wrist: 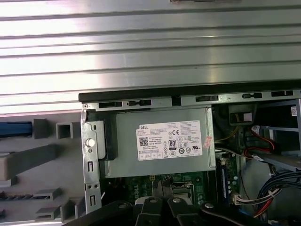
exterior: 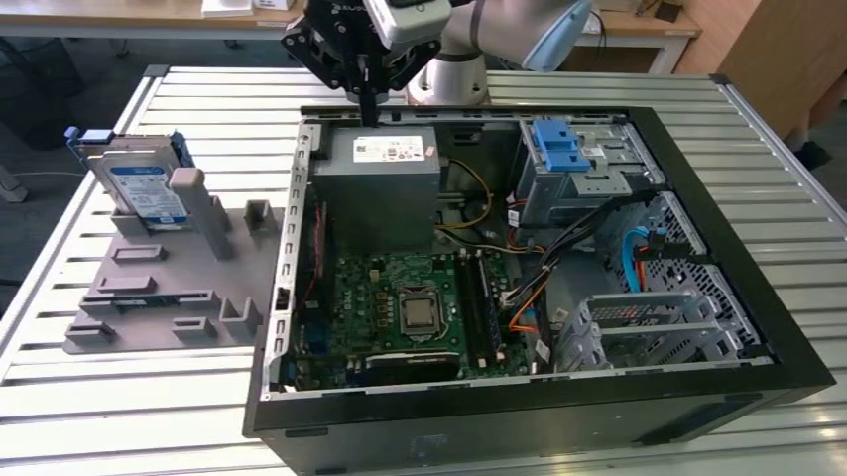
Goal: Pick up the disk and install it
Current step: 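Reach for the disk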
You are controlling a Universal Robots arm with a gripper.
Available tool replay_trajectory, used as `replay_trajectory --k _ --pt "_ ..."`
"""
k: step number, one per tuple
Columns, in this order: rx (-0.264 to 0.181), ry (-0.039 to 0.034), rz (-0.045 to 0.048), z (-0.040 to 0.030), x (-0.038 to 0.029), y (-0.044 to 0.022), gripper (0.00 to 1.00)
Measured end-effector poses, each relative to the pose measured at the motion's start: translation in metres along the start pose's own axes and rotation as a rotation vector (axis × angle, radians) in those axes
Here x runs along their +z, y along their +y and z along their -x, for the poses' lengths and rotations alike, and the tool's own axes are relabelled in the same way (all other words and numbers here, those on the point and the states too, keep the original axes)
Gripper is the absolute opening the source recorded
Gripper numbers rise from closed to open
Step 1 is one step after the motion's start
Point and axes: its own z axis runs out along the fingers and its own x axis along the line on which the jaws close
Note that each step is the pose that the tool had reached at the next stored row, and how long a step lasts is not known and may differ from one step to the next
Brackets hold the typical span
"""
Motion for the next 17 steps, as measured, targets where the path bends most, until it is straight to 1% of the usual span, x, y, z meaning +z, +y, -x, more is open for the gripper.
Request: replay_trajectory --k 6,17 --pt "0.000 0.0021 -0.0001 -0.0009 0.0001 -0.0001 0.11" --pt "0.000 0.0034 -0.0002 -0.0045 0.0002 -0.0004 0.11"
